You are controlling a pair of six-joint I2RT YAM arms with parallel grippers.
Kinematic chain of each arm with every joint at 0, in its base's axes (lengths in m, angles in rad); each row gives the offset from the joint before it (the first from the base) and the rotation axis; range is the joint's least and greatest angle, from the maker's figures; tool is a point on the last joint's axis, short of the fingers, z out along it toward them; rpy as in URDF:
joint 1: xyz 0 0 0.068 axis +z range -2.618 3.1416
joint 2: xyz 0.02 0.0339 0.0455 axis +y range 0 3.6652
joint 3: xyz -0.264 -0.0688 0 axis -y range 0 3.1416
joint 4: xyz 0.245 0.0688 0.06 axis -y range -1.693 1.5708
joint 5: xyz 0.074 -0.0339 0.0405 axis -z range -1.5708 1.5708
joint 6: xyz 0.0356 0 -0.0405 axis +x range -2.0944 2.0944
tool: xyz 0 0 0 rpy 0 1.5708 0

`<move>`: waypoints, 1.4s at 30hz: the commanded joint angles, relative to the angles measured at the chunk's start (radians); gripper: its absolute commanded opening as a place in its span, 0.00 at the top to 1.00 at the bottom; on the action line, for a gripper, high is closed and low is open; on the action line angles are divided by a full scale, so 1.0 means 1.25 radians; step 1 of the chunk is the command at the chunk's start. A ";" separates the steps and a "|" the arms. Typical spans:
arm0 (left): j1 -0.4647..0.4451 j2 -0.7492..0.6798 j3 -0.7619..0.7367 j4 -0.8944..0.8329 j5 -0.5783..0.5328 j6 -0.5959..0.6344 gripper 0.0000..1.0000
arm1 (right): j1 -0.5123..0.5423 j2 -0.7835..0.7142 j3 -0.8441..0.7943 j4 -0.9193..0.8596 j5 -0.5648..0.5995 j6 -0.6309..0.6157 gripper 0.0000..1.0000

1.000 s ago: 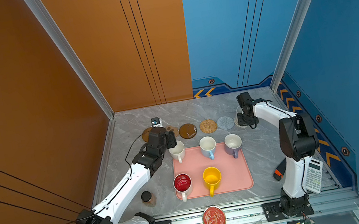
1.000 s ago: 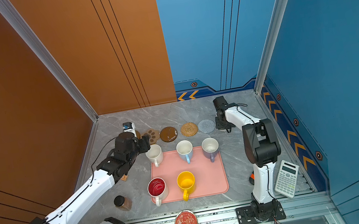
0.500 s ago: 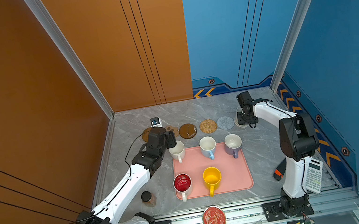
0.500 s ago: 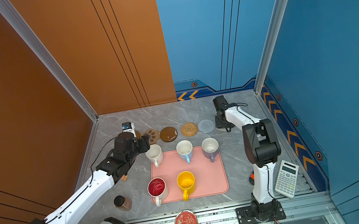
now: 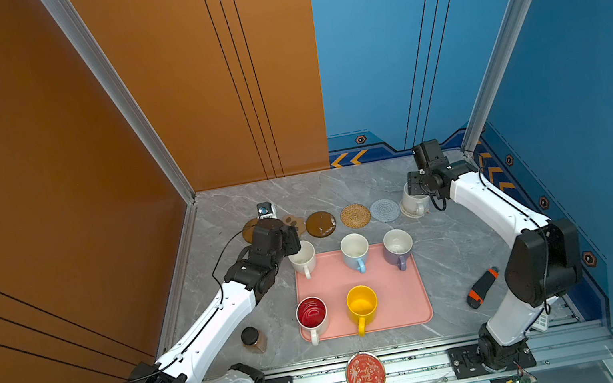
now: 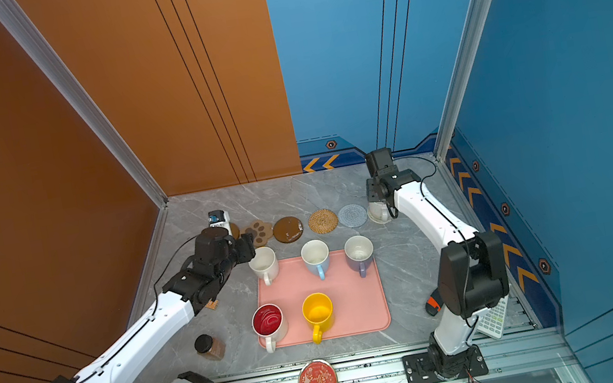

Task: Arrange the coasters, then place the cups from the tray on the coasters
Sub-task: 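Release the speckled mug with the right gripper while the left moves over the white mug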

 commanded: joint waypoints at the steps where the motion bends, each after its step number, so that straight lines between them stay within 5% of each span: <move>1: 0.004 -0.016 0.021 -0.071 0.003 0.001 0.32 | 0.056 -0.067 -0.030 0.022 0.071 0.051 0.28; 12: -0.040 0.020 0.149 -0.303 0.053 0.014 0.32 | 0.291 -0.264 -0.260 0.351 0.030 0.232 0.29; 16: -0.082 0.038 0.172 -0.372 0.073 -0.007 0.32 | 0.319 -0.248 -0.247 0.312 0.046 0.216 0.29; 25: -0.157 0.089 0.222 -0.560 0.039 -0.104 0.35 | 0.295 -0.266 -0.320 0.341 0.046 0.213 0.28; 42: -0.217 0.204 0.231 -0.560 -0.044 -0.256 0.40 | 0.213 -0.248 -0.412 0.453 -0.094 0.248 0.28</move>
